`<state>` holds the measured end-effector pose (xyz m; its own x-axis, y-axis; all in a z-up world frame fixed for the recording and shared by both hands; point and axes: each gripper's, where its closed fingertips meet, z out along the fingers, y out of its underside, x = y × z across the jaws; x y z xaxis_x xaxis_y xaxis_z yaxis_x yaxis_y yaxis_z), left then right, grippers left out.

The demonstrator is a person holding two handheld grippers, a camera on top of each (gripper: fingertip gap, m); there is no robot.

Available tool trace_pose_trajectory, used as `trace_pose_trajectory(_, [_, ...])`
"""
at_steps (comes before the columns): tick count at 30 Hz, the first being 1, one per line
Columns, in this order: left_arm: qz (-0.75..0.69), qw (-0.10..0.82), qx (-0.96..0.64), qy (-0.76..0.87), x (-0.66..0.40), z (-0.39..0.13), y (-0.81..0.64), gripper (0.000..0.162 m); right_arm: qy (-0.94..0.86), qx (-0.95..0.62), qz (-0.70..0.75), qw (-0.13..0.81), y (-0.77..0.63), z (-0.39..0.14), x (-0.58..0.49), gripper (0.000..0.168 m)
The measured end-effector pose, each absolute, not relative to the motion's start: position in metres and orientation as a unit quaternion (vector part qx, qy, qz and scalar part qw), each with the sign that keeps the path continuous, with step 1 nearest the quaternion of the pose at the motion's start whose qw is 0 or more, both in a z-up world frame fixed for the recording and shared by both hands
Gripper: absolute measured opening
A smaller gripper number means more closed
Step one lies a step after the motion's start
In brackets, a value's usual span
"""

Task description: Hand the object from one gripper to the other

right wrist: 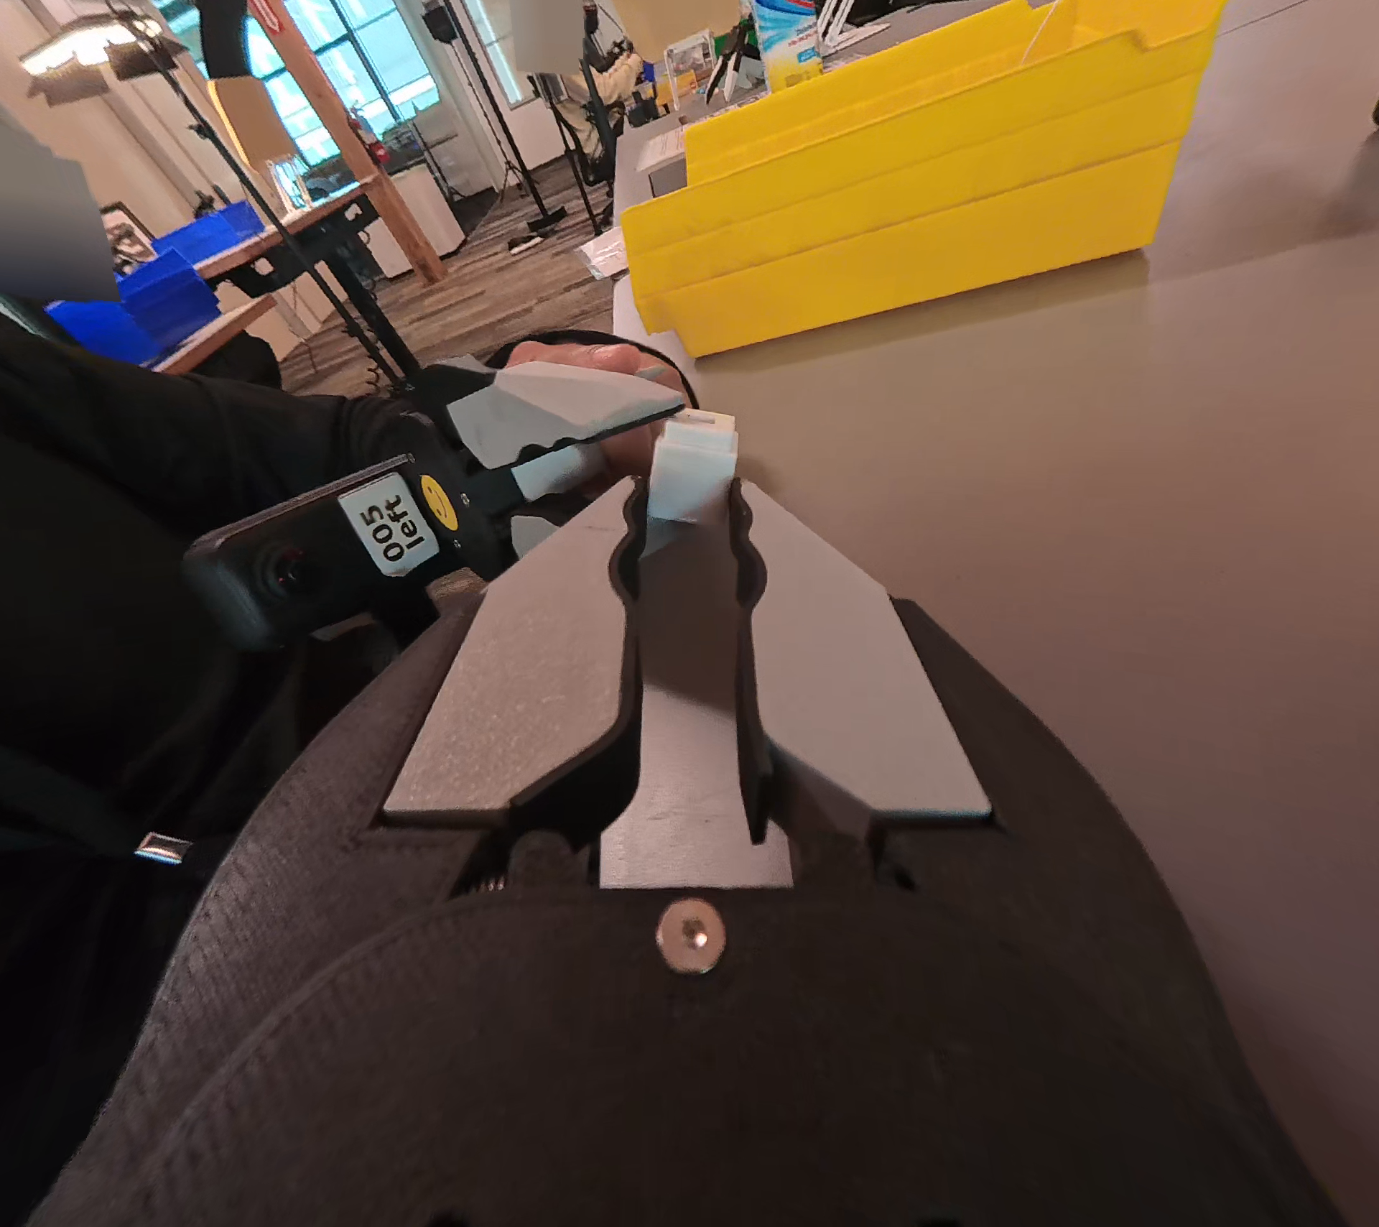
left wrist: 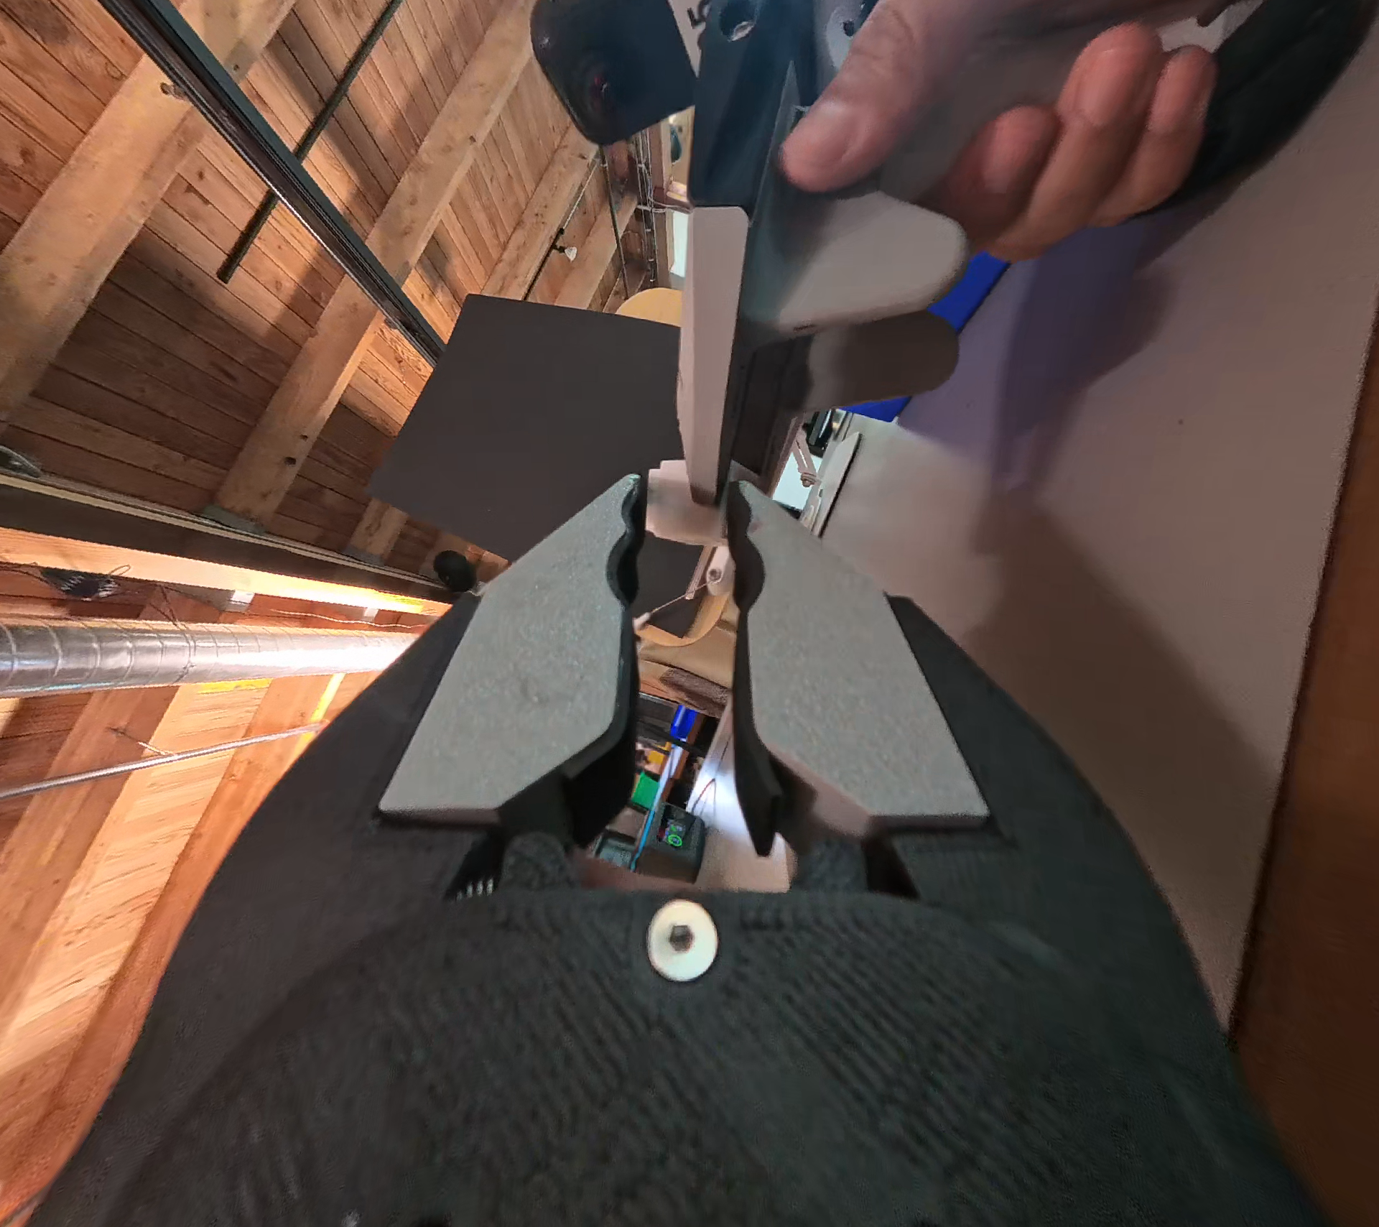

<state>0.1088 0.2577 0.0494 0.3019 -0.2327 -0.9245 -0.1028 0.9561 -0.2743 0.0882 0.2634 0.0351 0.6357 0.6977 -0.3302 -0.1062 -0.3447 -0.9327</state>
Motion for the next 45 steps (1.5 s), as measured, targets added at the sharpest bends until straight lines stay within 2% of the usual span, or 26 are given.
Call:
trace_pose_trajectory(4, [-0.1, 0.774, -0.188, 0.596, 0.108, 0.05, 0.262, 0.022, -0.205, -0.725, 0.322, 0.574, 0.266, 0.039, 0.094, 0.018])
trace_pose_trajectory(8, [-0.192, 0.737, -0.27, 0.588, 0.104, 0.056, 0.278, 0.018, -0.195, -0.714, 0.282, 0.611, 0.268, 0.046, 0.105, 0.018])
trace_pose_trajectory(13, [-0.312, 0.642, -0.325, 0.619, 0.105, 0.049, 0.28, 0.016, -0.207, -0.701, 0.242, 0.638, 0.27, 0.051, 0.118, 0.018])
trace_pose_trajectory(15, [-0.338, 0.628, -0.326, 0.621, 0.103, 0.051, 0.279, 0.009, -0.25, -0.695, 0.195, 0.646, 0.27, 0.049, 0.117, 0.018])
trace_pose_trajectory(17, [-0.377, 0.59, -0.344, 0.625, 0.104, 0.05, 0.279, 0.009, -0.286, -0.685, 0.134, 0.657, 0.272, 0.047, 0.119, 0.018])
trace_pose_trajectory(19, [-0.431, 0.528, -0.365, 0.634, 0.104, 0.048, 0.275, 0.018, -0.306, -0.677, 0.094, 0.663, 0.274, 0.046, 0.119, 0.017])
trace_pose_trajectory(27, [-0.494, 0.419, -0.45, 0.615, 0.108, 0.039, 0.285, 0.047, -0.372, -0.642, -0.078, 0.666, 0.279, 0.041, 0.118, 0.018])
trace_pose_trajectory(36, [-0.492, 0.408, -0.44, 0.631, 0.107, 0.035, 0.275, 0.042, -0.436, -0.598, -0.126, 0.661, 0.277, 0.036, 0.107, 0.018])
trace_pose_trajectory(45, [-0.487, 0.411, -0.424, 0.643, 0.106, 0.035, 0.269, 0.038, -0.461, -0.582, -0.111, 0.66, 0.274, 0.032, 0.098, 0.018])
